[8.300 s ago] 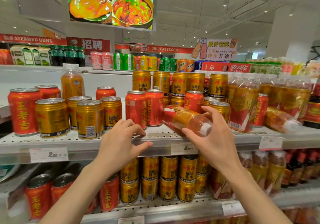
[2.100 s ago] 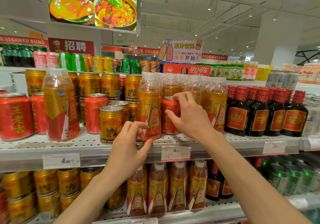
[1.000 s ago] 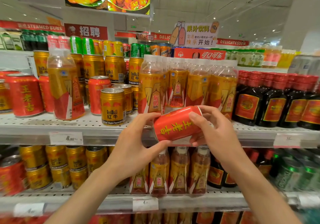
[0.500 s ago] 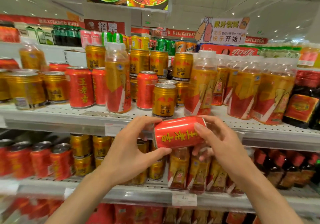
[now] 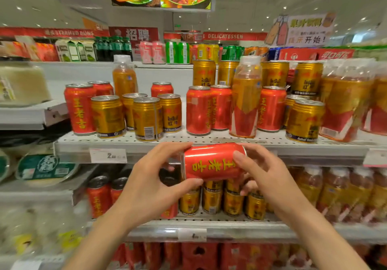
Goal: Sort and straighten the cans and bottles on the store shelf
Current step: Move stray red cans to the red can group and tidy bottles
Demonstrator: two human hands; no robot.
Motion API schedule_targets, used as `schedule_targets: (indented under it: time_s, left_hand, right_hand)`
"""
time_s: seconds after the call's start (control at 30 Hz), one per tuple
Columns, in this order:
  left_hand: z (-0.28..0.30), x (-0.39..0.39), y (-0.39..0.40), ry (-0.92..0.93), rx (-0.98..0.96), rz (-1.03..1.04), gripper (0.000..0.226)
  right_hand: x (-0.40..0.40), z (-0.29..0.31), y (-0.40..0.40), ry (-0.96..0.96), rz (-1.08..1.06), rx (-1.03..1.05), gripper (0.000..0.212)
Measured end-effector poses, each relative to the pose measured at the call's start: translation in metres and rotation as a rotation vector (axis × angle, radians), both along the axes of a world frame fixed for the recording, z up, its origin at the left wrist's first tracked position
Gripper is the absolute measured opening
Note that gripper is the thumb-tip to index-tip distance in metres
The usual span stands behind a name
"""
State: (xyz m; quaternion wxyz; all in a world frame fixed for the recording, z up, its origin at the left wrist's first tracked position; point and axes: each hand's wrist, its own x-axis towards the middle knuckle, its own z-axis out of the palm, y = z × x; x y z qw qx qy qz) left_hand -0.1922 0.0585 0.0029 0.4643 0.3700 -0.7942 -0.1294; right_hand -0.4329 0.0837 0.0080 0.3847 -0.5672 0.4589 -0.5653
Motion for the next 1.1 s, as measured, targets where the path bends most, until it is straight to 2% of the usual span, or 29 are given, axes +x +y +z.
schedule_targets:
  time_s: [0.2, 0.57, 0.9, 1.1]
  left_hand:
    - [0.003, 0.046, -0.016, 0.002, -0.016, 0.06, 0.066]
    - [0.02, 0.075, -0.03, -0.043, -0.071, 0.13, 0.062]
    - [0.032, 0.113, -0.049, -0.01, -0.152, 0.036, 0.059]
    - [0.049, 0.154, -0.062, -0.041, -0.248, -0.007, 0.065]
  right_hand:
    - [0.042, 0.009, -0.026, 0.055, 0.044, -0.036, 0.039]
    - [0.071, 0.022, -0.057, 0.084, 0.09, -0.107, 0.039]
    - [0.115, 0.049, -0.057, 0.159, 0.008, -0.212, 0.041]
    - [0.16, 0.071, -0.062, 0.17, -0.04, -0.27, 0.046]
